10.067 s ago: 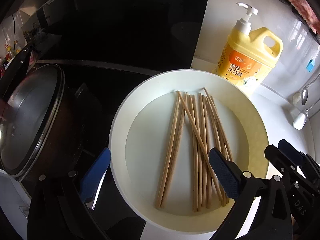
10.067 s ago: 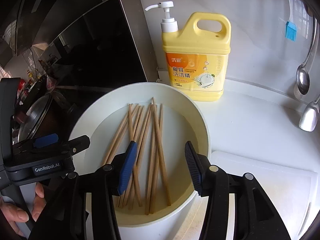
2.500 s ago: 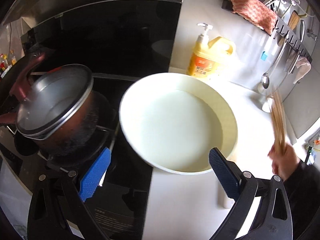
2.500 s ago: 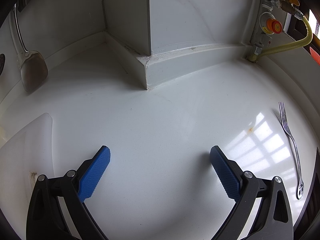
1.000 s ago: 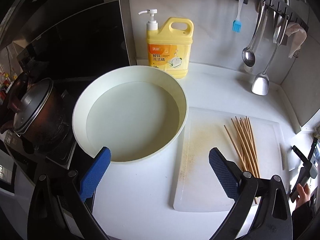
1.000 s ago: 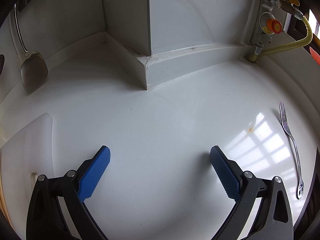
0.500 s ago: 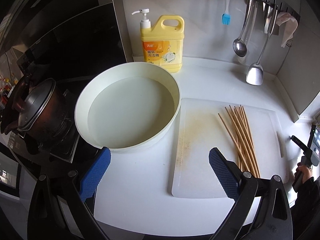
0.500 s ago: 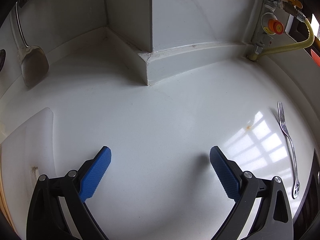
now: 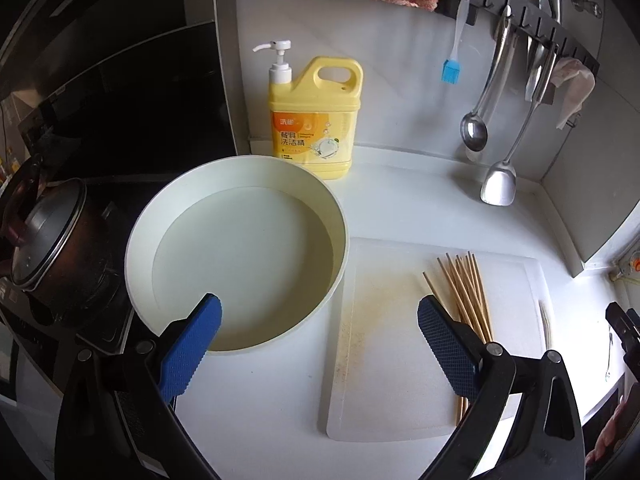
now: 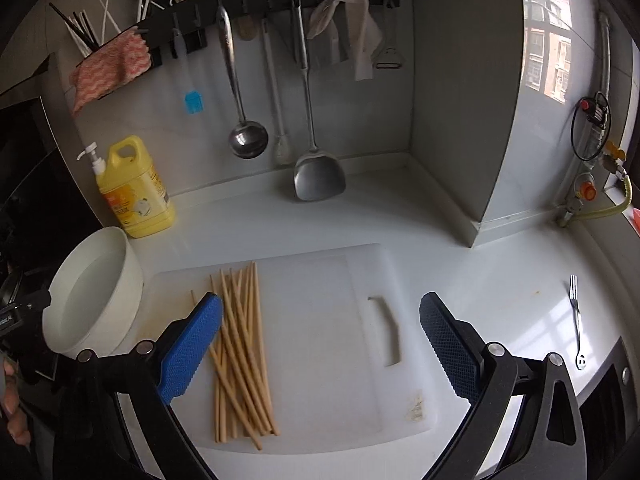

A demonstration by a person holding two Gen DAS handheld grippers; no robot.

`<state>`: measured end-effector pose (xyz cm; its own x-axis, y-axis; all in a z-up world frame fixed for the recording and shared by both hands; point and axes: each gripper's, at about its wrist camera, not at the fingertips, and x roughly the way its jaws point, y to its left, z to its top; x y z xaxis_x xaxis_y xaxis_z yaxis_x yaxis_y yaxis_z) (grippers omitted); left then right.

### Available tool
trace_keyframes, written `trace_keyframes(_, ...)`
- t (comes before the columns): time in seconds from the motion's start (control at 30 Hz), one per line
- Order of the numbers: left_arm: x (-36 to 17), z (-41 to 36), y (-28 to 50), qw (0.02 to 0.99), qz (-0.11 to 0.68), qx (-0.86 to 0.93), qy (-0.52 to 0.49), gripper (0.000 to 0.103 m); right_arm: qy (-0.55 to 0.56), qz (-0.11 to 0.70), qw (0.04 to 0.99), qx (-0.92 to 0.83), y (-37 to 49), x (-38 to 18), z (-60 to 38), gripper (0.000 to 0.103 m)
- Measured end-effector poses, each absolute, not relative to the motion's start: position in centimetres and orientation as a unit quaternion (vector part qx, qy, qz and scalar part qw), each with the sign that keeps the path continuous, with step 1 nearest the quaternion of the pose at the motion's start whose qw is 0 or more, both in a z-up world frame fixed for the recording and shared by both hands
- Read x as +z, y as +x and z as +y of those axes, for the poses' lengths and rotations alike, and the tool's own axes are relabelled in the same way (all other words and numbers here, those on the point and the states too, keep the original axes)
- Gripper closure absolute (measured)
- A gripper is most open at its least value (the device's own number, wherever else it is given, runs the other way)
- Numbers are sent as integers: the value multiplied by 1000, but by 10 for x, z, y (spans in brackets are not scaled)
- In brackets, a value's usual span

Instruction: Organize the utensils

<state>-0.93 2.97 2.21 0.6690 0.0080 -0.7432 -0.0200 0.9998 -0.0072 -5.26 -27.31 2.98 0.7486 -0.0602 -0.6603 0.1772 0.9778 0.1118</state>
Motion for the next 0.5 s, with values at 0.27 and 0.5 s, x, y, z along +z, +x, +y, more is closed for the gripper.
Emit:
trace_keyframes(0.27,7,22,-8,897,442,3,18,6,56,411,908,-55,-38,6,-199,9)
trace_keyframes(0.5,1,22,-14,888,459,8,15,6,18,414,909,-49,-41,7,-176,9)
